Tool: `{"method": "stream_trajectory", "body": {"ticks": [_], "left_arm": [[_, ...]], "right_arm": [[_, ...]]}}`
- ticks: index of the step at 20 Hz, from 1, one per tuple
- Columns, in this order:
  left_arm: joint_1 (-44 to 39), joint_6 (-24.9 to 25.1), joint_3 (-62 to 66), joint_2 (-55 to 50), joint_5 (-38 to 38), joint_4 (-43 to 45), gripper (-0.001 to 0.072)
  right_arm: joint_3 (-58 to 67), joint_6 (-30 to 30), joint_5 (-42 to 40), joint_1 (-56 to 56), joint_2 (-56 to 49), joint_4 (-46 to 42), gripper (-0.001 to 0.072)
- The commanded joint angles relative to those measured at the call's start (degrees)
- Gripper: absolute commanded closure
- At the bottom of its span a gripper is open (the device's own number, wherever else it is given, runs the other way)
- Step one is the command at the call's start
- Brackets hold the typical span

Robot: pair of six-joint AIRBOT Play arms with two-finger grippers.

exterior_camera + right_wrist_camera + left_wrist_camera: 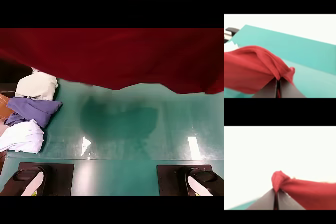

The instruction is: Fold the shirts.

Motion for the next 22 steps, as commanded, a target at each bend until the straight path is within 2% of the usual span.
{"method": "stream_trajectory", "body": {"ticks": [1, 3, 6, 10, 13, 15, 18, 21, 22], "left_arm": [[0.1, -0.7, 6.1, 1.5, 0.9, 0.6, 0.0687], [0.1, -1.7, 6.0, 0.6, 0.2, 4.1, 0.0687], [0.1, -6.5, 3.4, -4.2, -4.5, 10.3, 0.0686], [0.1, -8.7, -5.0, -15.9, -14.1, 8.1, 0.0685], [0.1, -8.7, -13.3, -25.8, -17.9, 6.9, 0.0685], [0.1, -8.6, -18.4, -32.4, -16.3, 7.0, 0.0685], [0.1, -5.3, -20.5, -41.2, -10.2, 7.1, 0.0684], [0.1, -5.2, -20.4, -44.1, -3.3, 7.1, 0.0682], [0.2, -5.3, -20.3, -44.1, -1.7, 7.1, 0.0558]], "right_arm": [[2.2, 0.2, 0.9, -0.1, 2.0, -3.6, 0.0696], [2.2, 1.1, 0.9, -0.1, 1.6, -5.0, 0.0696], [2.2, 2.1, 2.6, -0.1, -2.4, -5.2, 0.0696], [2.1, 2.2, 9.9, -0.1, -15.0, -5.1, 0.0695], [-4.7, -1.1, 13.7, -0.4, -25.6, -2.0, 0.0694], [-9.2, -3.5, 12.5, -2.5, -32.4, 2.2, 0.0694], [-11.1, -4.0, 7.3, -7.9, -40.9, 8.9, 0.0694], [-11.0, -4.4, 1.6, -12.9, -45.3, 17.8, 0.0692], [-11.0, -5.3, 0.0, -14.3, -45.8, 20.5, 0.0641]]}}
